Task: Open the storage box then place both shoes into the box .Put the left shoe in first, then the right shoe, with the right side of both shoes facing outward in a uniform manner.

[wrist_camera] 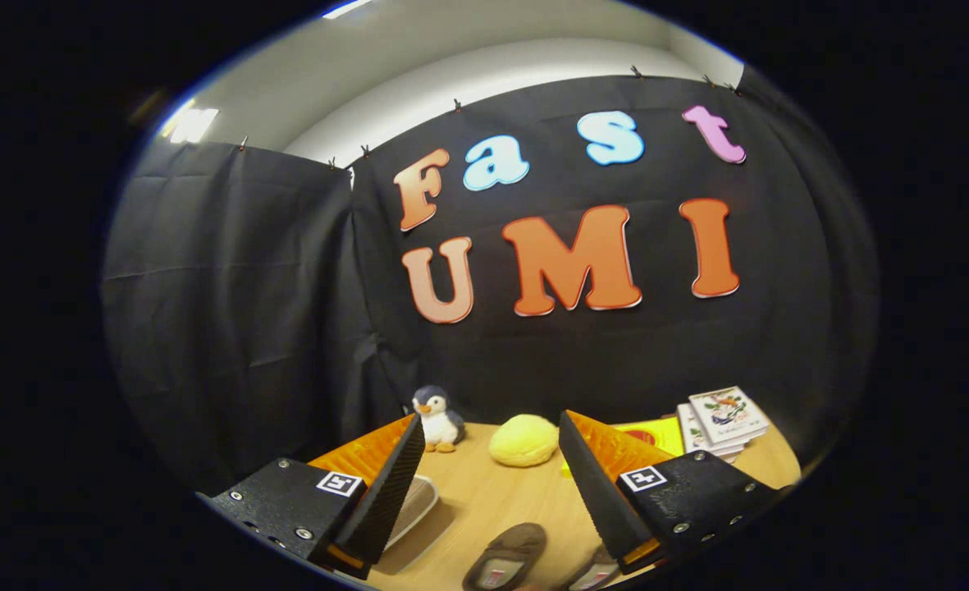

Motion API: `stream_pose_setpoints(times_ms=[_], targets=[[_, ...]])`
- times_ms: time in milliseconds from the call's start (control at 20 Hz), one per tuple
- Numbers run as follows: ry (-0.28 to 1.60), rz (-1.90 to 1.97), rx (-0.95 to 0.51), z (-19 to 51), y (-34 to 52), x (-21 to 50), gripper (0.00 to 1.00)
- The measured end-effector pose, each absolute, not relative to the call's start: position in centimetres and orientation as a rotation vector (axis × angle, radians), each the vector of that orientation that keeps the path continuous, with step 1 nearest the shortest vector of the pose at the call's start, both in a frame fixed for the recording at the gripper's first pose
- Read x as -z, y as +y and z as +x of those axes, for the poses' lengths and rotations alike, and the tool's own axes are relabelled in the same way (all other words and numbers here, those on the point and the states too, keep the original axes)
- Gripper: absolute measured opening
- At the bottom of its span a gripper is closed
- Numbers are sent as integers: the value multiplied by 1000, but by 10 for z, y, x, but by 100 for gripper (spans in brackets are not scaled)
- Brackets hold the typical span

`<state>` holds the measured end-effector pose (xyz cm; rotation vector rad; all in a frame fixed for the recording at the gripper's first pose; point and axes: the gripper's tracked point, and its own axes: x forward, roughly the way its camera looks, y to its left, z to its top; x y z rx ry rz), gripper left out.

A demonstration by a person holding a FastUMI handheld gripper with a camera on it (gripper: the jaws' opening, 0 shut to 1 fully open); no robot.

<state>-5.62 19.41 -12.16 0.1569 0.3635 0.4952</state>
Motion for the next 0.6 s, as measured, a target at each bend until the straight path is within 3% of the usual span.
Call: stream_pose_setpoints(times_ms=[600], targets=[[756, 308, -673, -100, 270, 231, 97]])
